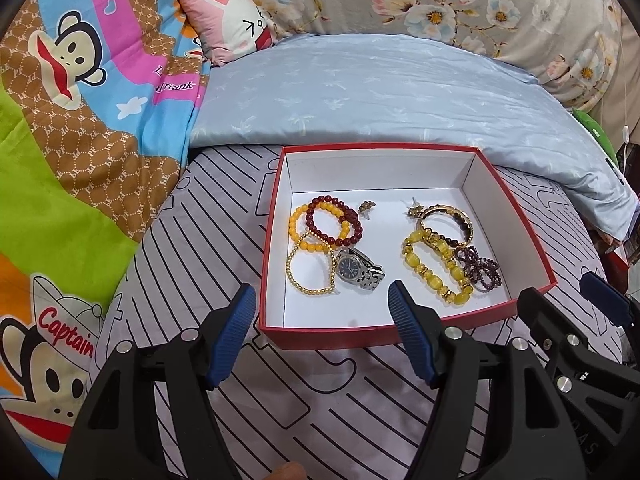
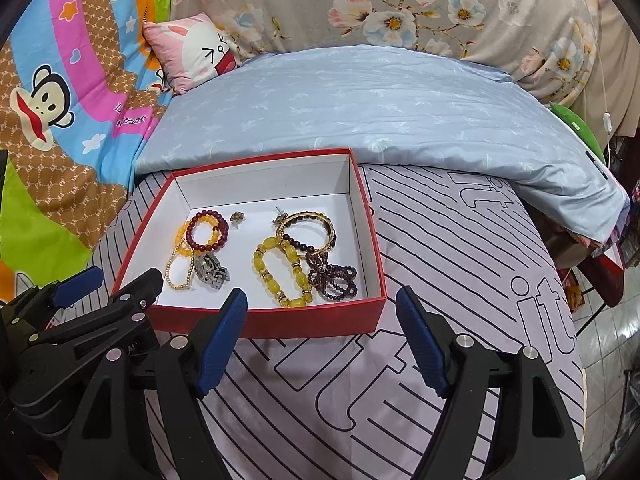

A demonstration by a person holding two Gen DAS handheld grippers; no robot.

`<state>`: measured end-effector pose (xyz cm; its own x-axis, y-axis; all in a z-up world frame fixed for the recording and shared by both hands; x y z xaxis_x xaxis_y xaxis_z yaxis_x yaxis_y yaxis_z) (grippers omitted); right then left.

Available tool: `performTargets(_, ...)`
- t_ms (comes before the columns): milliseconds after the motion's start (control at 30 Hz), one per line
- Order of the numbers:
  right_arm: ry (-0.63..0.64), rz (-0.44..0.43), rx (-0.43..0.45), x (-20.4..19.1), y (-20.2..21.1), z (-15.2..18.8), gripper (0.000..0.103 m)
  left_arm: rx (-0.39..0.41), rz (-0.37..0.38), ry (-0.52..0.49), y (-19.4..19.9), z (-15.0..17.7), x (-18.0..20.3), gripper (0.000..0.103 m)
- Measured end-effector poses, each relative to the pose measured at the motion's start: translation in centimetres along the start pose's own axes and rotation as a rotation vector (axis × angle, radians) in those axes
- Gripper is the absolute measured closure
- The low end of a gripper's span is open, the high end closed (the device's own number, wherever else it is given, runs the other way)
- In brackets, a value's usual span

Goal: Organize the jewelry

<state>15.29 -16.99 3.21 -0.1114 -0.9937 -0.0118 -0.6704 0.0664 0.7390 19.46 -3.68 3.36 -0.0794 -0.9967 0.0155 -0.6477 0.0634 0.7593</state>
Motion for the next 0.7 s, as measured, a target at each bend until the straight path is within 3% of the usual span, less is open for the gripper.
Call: performTargets(700, 0.003, 0.015, 0.004, 0.62, 0.38, 0.61, 0.029, -0.007, -0.002, -0.012, 0.25, 0.44, 0.45, 0.036)
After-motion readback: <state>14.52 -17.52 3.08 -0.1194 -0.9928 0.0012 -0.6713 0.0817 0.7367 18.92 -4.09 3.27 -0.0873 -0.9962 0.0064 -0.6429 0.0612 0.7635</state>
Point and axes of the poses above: each gripper's, at about its wrist camera, not at the fingertips, and y roughly against the way its jaws point, x to its right, z to its underside, the point moved 6 cm from there along -y, roughly the way its jaws point, and after that the axes turned 3 degrees about y, right-handed, at the moved point
